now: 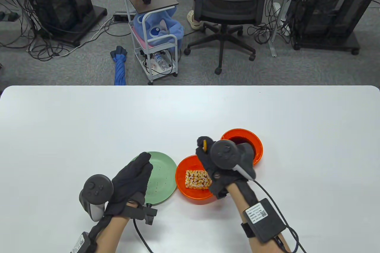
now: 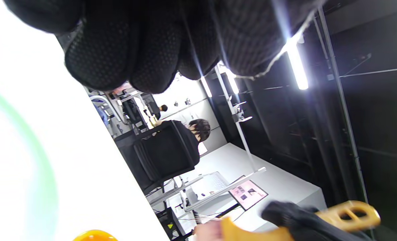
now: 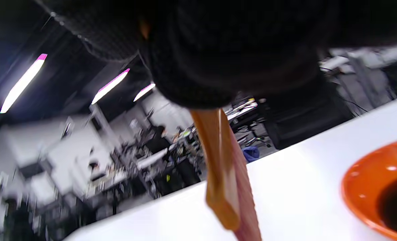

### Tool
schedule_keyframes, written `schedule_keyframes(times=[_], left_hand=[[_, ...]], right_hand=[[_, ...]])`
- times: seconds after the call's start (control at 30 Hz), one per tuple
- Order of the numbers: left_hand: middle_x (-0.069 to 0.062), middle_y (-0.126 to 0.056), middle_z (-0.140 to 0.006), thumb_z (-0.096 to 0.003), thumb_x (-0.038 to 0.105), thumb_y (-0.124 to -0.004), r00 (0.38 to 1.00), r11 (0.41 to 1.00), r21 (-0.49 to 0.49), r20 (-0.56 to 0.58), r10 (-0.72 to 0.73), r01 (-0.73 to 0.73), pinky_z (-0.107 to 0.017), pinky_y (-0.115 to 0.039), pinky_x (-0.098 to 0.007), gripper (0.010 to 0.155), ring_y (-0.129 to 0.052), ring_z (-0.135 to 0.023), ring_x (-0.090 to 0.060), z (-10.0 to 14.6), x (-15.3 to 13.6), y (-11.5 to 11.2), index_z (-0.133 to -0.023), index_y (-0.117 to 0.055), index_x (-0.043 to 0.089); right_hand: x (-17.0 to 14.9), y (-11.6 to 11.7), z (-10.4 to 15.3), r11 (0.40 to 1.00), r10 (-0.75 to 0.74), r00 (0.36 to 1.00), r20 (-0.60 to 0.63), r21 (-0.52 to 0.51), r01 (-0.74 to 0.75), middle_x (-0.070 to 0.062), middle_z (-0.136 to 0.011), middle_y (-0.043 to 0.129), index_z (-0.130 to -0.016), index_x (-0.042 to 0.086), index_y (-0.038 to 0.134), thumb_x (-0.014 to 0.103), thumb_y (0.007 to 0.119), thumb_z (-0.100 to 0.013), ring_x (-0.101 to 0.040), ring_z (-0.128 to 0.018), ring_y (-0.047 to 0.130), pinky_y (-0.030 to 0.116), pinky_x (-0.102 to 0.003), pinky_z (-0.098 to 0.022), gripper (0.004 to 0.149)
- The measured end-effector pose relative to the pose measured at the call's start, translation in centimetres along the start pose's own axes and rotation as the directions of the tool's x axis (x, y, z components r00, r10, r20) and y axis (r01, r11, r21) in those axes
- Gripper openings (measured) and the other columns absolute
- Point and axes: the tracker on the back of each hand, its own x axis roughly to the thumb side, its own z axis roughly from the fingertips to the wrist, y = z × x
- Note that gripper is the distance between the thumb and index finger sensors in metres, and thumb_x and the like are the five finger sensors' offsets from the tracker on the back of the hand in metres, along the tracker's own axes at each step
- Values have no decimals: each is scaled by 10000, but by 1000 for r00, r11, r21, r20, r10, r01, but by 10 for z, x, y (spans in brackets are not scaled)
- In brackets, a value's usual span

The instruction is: Dip brush into soy sauce and glaze onto rice cake

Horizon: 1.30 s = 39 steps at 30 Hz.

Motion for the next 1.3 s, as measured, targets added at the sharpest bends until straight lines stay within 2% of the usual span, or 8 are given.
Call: schedule_keyframes(times=[0.1,0.23,0.33,0.43,0.87,1.3], left_hand=[[-123,-880,-840,-497,469,-760,999,1000,-14,-36,-6,5,-462,-757,-518,537,-935,-656,-379,-3,-8,1,-972,-751,217],[-123,-898,-820,-498,462,-756,999,1000,9,-42,10,-9,-455,-761,-520,517,-944,-637,-381,-4,-16,3,-953,-776,216],[-127,-905,-807,-498,459,-755,998,1000,19,-56,22,-21,-447,-765,-518,514,-950,-625,-378,-5,-20,4,-945,-784,209],[-128,-906,-807,-498,460,-755,997,1000,1,-83,6,-6,-447,-766,-519,514,-952,-624,-380,-6,-25,4,-946,-784,208],[-137,-907,-805,-498,468,-739,990,998,-24,-131,47,-51,-452,-765,-527,526,-951,-621,-389,-12,-41,3,-947,-780,198],[-141,-903,-809,-498,471,-736,986,997,-41,-155,56,-63,-458,-764,-531,531,-950,-626,-390,-13,-47,3,-951,-774,196]], right_hand=[[-49,-22,-4,984,-174,975,-139,-60,167,-98,-495,994,-855,76,730,358,716,-509,-155,-182,976,878,-403,-187,446],[-110,-27,-1,932,-361,894,-264,-118,342,-123,-507,981,-863,56,715,342,707,-518,-174,-194,969,867,-418,-193,448],[-136,-25,2,926,-378,869,-319,-150,348,-130,-511,977,-867,56,711,337,705,-519,-178,-200,967,863,-422,-197,447],[-151,-20,1,940,-342,869,-359,-127,317,-131,-522,974,-873,57,705,338,703,-520,-178,-210,969,863,-423,-204,451],[-163,0,-12,963,-260,868,-422,-47,266,-131,-533,969,-882,66,699,343,695,-526,-184,-225,965,859,-429,-226,451],[-149,-21,-21,976,-210,895,-393,-30,216,-131,-538,969,-887,64,695,345,693,-527,-188,-231,965,858,-433,-230,457]])
